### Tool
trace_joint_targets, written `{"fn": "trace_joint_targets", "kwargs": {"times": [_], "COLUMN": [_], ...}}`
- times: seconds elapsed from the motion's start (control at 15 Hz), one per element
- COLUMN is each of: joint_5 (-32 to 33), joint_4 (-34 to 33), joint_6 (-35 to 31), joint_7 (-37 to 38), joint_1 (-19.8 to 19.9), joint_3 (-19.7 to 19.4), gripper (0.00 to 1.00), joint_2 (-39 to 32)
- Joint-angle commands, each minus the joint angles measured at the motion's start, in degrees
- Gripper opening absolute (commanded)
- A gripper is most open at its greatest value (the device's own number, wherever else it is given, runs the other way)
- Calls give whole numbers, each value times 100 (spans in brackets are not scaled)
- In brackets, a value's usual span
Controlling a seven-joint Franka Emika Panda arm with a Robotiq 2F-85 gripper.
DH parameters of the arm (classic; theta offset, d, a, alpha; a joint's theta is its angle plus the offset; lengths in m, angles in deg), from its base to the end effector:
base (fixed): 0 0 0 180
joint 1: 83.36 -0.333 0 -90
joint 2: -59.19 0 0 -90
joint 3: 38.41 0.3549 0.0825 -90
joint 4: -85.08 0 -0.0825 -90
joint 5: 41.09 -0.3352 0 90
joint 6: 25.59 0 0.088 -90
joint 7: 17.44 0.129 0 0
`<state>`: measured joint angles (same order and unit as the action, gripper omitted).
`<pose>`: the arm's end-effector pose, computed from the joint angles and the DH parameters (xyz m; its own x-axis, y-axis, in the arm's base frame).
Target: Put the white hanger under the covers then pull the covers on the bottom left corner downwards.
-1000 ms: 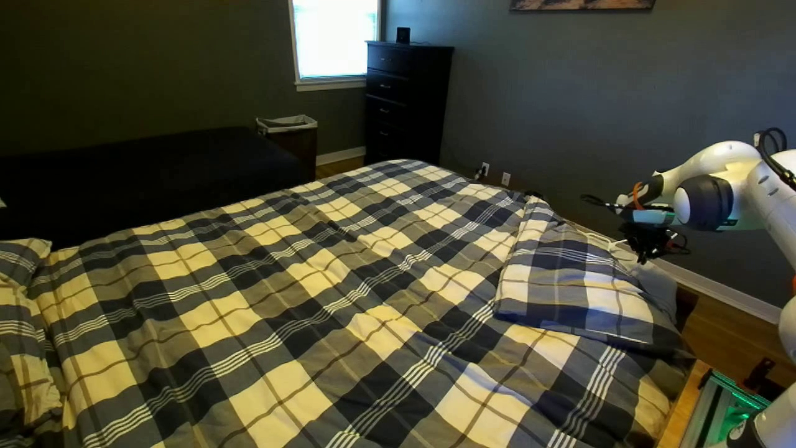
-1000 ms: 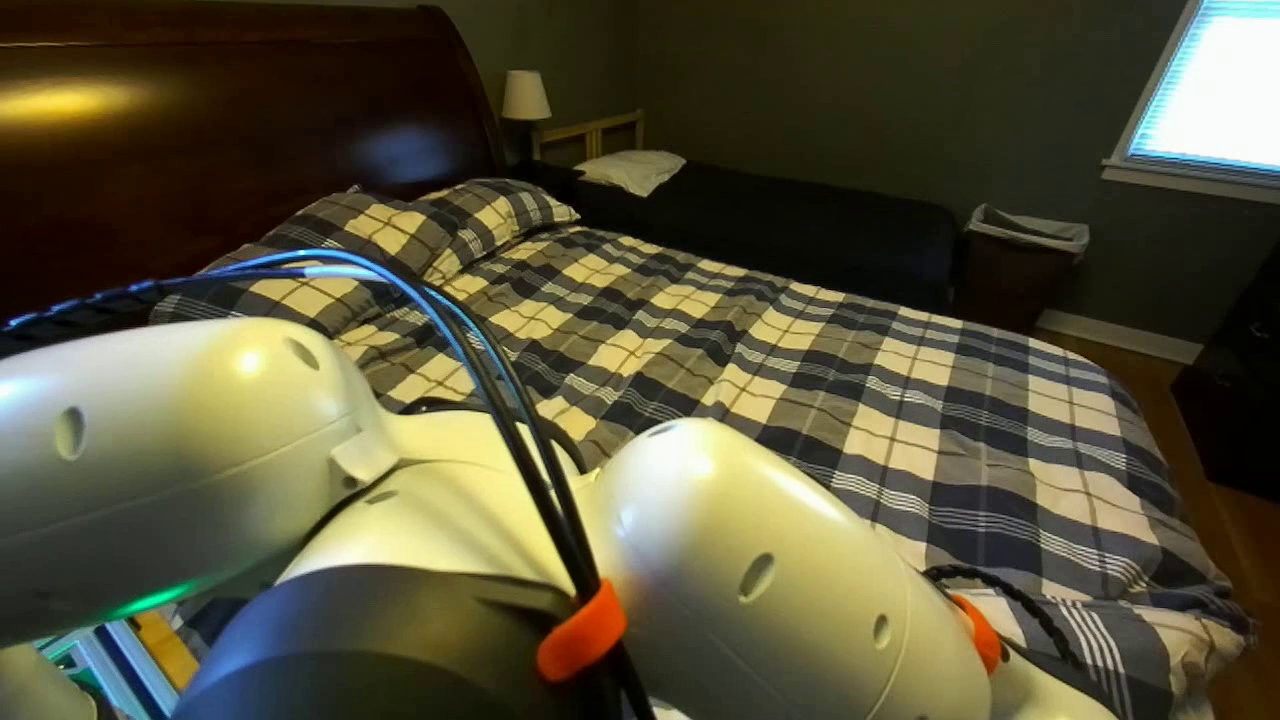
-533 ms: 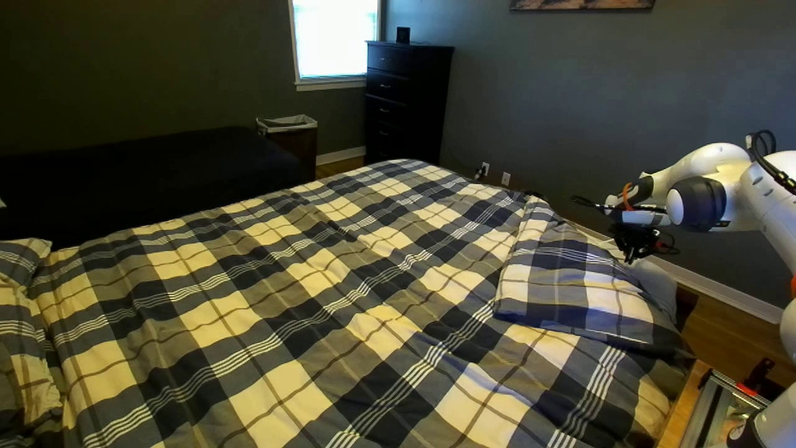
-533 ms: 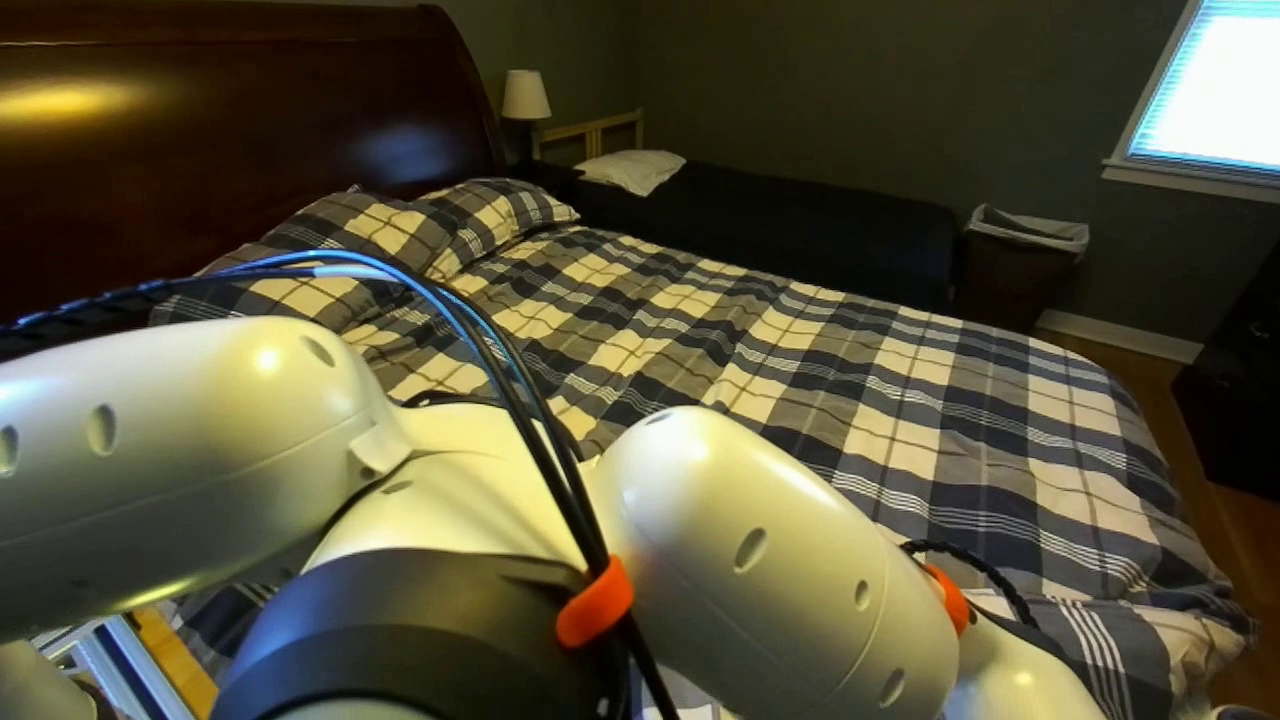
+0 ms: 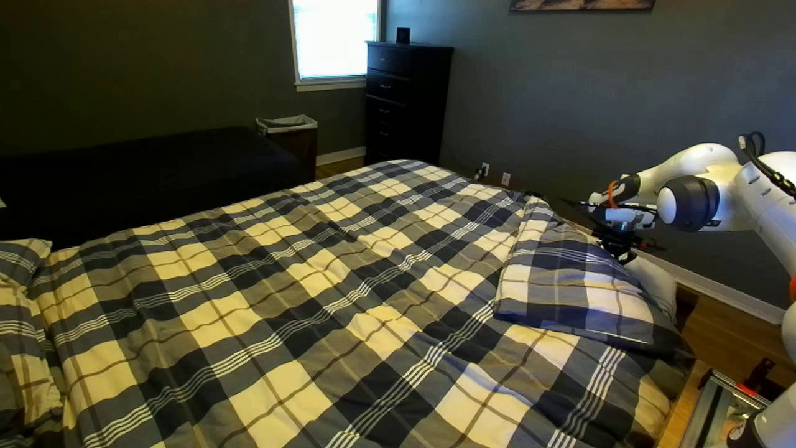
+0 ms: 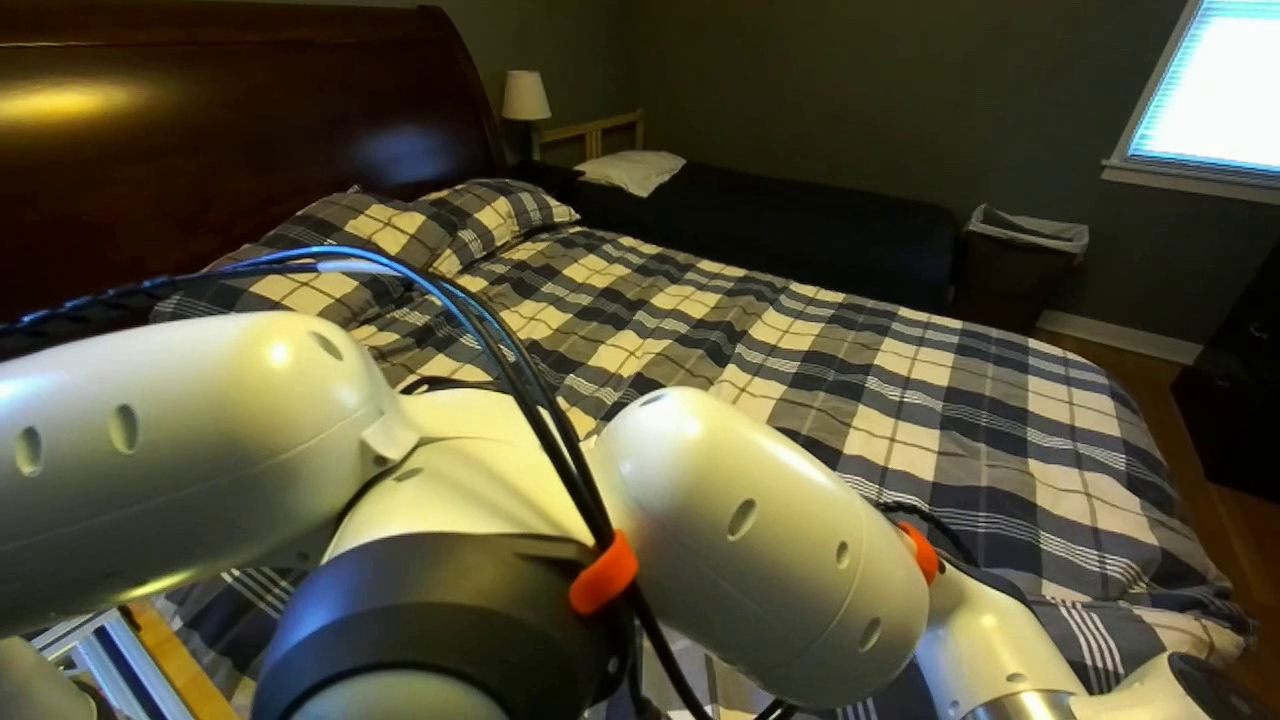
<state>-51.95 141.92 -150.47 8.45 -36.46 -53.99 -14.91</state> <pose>0.4220 -0.6210 0.0706 0.0956 -0.9953 -0.0146 -0.9861 -0.0967 0.1349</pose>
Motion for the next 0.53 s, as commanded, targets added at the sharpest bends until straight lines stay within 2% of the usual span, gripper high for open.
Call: {"fn": "trace_joint_targets", "kwargs": {"times": [0.0,0.47], "joint_5": [1,-92], "joint_4": [-126,684], "joint_6": [251,-535], "joint_7": [-62,-245], "joint_1": [86,123], "joint_3": [-1,-54], "gripper": [50,99], "joint_2": [5,812]}}
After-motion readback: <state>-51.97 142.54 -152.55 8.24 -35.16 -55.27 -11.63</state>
